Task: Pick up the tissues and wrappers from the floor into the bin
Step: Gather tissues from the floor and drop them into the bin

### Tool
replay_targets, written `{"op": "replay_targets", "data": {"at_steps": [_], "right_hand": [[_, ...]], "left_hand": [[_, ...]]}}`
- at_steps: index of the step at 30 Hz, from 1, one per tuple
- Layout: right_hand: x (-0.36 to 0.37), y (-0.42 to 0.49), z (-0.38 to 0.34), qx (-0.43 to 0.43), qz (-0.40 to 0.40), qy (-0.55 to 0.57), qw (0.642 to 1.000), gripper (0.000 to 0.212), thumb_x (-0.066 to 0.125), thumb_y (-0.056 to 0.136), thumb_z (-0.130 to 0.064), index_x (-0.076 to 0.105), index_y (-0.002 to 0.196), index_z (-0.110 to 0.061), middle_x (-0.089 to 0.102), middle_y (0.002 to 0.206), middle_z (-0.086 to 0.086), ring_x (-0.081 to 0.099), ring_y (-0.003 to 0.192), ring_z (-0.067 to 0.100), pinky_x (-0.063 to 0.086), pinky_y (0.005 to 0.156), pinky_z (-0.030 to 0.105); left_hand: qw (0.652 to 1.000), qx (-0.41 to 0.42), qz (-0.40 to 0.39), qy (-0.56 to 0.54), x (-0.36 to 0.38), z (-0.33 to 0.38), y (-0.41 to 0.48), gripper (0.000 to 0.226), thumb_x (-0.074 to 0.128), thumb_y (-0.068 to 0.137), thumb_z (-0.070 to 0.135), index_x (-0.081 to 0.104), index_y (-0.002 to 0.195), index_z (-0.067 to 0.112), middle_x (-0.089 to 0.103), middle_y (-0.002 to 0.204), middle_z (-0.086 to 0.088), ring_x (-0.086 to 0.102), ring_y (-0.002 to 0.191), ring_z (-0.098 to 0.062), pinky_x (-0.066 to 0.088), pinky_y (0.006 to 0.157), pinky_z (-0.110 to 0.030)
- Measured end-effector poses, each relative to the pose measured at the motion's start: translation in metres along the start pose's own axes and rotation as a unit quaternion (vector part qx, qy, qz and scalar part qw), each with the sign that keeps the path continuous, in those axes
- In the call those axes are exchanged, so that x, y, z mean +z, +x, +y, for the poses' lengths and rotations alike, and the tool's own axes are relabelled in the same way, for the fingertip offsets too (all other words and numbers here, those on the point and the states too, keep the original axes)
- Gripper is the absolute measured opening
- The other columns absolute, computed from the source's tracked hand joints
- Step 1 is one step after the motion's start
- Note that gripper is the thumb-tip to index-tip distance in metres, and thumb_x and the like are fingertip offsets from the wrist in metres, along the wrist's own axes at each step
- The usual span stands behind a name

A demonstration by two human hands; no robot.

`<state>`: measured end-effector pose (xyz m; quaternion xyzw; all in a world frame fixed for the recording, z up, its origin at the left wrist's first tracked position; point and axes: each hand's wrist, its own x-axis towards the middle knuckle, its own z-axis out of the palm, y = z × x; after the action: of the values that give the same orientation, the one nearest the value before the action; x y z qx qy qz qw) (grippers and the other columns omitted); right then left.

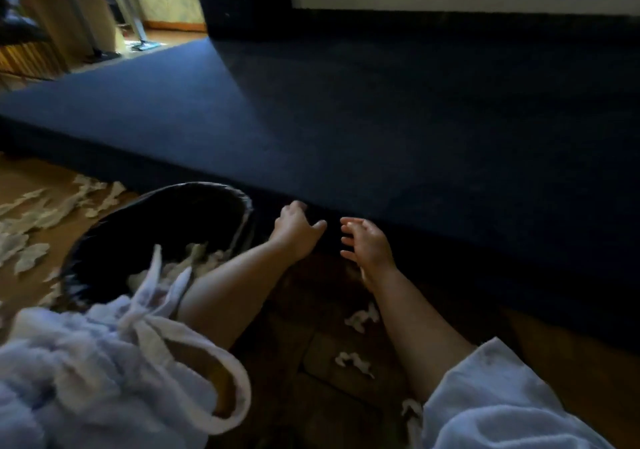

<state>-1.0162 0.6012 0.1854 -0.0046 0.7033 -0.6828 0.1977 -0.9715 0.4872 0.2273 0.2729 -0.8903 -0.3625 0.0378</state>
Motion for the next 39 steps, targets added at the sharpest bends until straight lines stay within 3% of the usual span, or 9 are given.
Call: {"op": "replay_targets", "data": {"at_steps": [5,7,10,13,20,23,27,34,39], "right_hand": [[-0.103,-0.006,0.077,0.067,0.178,-0.024,0.981,0.02,0.039,0.096,-0.018,0.058,0.104,-0.017,0.057,0.092,0.0,0.052,0.071,0.008,0.043,0.057,0.021],[-0.138,-0.014,0.115,0.104,0.238,-0.046,0.965,0.022,0.039,0.096,-0.017,0.059,0.104,-0.015,0.059,0.101,0.005,0.055,0.076,0.014,0.047,0.063,0.027],[-0.182,-0.032,0.167,0.172,0.312,-0.103,0.928,0.025,0.039,0.096,-0.019,0.061,0.108,-0.015,0.06,0.116,0.013,0.057,0.103,0.031,0.047,0.087,0.039],[-0.206,-0.059,0.213,0.205,0.364,-0.196,0.887,0.028,0.044,0.096,-0.026,0.056,0.115,-0.01,0.058,0.12,0.017,0.054,0.107,0.033,0.046,0.085,0.039],[-0.169,-0.11,0.281,0.183,0.243,-0.396,0.867,0.094,0.046,0.06,-0.076,0.032,0.14,-0.029,0.026,0.15,0.008,0.019,0.14,0.033,0.028,0.11,0.049],[-0.162,-0.121,0.303,0.198,0.169,-0.464,0.847,0.081,0.048,0.079,-0.06,0.019,0.147,-0.027,0.01,0.157,0.006,0.004,0.144,0.032,0.013,0.117,0.047],[-0.166,-0.123,0.295,0.143,0.281,-0.37,0.874,0.041,0.048,0.092,-0.022,0.047,0.132,-0.012,0.043,0.141,0.011,0.033,0.136,0.03,0.025,0.111,0.035],[-0.187,-0.111,0.276,0.141,0.503,-0.178,0.834,0.044,0.052,0.091,-0.006,0.045,0.133,-0.008,0.045,0.138,0.014,0.046,0.125,0.03,0.035,0.092,0.029],[-0.211,-0.108,0.28,0.207,0.5,-0.218,0.812,0.034,0.048,0.094,-0.017,0.053,0.127,-0.014,0.029,0.146,0.013,0.041,0.126,0.033,0.038,0.092,0.036]], "left_hand": [[0.989,0.0,-0.141,-0.05,0.103,0.007,-0.023,0.059,0.056,0.091,0.031,0.031,0.141,0.013,0.033,0.146,-0.009,0.049,0.121,-0.022,0.049,0.096,-0.037],[0.98,-0.01,-0.181,-0.079,0.145,-0.012,-0.037,0.056,0.055,0.091,0.029,0.032,0.14,0.013,0.036,0.143,-0.008,0.055,0.106,-0.015,0.053,0.082,-0.028],[0.976,0.008,-0.215,-0.014,0.198,-0.045,-0.048,0.058,0.053,0.091,0.034,0.03,0.14,0.014,0.034,0.145,-0.009,0.044,0.125,-0.025,0.046,0.099,-0.04],[0.974,0.037,-0.211,0.077,0.228,-0.065,-0.051,0.065,0.05,0.091,0.037,0.021,0.146,0.016,0.025,0.149,-0.008,0.035,0.133,-0.028,0.041,0.104,-0.046],[0.96,-0.061,-0.243,0.128,0.26,-0.12,-0.062,0.056,0.05,0.092,0.022,0.028,0.142,0.012,0.028,0.143,-0.022,0.033,0.129,-0.039,0.035,0.105,-0.045],[0.967,-0.067,-0.239,0.055,0.272,-0.131,-0.066,0.034,0.044,0.093,0.005,0.048,0.127,0.001,0.051,0.123,-0.021,0.053,0.11,-0.033,0.046,0.091,-0.038],[0.964,-0.028,-0.263,-0.041,0.279,-0.123,-0.071,0.026,0.05,0.093,0.009,0.054,0.118,0.008,0.058,0.093,0.001,0.055,0.077,-0.009,0.049,0.067,-0.025],[0.943,0.161,-0.284,-0.056,0.307,-0.054,-0.074,0.032,0.042,0.096,0.005,0.051,0.127,0.008,0.054,0.123,-0.005,0.053,0.112,-0.02,0.043,0.069,-0.003],[0.864,0.235,-0.405,0.185,0.355,-0.042,-0.064,0.072,0.047,0.09,0.047,0.006,0.147,0.032,0.01,0.155,-0.008,0.017,0.139,-0.038,0.021,0.111,-0.052]]}}
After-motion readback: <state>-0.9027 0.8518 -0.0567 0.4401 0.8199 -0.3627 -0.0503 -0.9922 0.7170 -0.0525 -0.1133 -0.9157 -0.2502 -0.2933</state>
